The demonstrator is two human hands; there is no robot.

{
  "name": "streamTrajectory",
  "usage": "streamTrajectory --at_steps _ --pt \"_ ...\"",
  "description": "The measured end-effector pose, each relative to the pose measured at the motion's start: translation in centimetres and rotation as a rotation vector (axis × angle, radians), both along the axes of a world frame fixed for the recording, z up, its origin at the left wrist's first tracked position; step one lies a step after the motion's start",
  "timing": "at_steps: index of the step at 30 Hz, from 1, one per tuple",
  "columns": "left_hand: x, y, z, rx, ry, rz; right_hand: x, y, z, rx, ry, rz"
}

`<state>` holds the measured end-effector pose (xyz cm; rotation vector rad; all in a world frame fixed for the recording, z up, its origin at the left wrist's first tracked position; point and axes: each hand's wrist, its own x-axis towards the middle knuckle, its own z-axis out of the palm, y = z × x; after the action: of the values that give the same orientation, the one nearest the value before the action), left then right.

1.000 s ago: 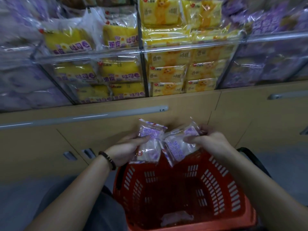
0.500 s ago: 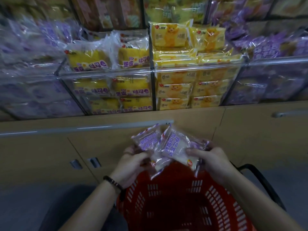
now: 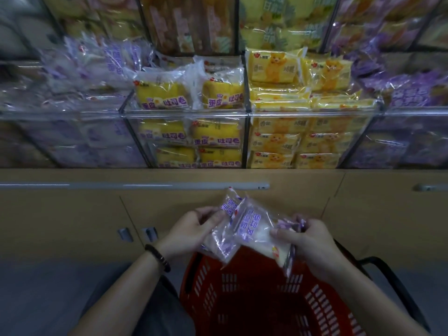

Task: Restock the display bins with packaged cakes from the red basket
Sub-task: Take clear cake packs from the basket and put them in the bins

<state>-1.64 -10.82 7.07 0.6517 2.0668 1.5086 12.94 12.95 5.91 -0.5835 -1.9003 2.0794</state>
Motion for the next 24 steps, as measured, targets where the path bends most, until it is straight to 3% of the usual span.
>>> streamTrajectory --at_steps 5,7,10,15,19,21,24 --pt "1.1 -1.6 1.5 0.1 -0.048 0.073 -0.8 -5.5 0.2 -0.257 0.15 -0.231" --pt "1.8 -1.8 1.7 0.156 -0.077 0.091 -0.8 -9.0 0.2 -0.228 0.151 -0.279" --pt "2.2 -2.6 2.3 0.173 -0.037 0.056 -0.2 -13.1 1.0 0.019 0.13 -0.309" --pt "1.0 -6.2 6.0 0.108 0.037 -0.062 0.6 -14.2 2.4 0.213 0.029 -0.136" --pt "-0.5 -9.1 10.8 -0.014 0.221 -0.142 0.0 -12.7 6.9 0.653 0.146 -0.213" --pt "-1.0 -10.3 13.3 -0.063 0.31 -0.166 -0.9 -12.5 10.2 0.894 0.295 -0.031" --pt "-1.7 -11.6 16.6 -0.117 0.432 -0.155 -3.0 -13.6 15.0 1.312 0.281 0.287"
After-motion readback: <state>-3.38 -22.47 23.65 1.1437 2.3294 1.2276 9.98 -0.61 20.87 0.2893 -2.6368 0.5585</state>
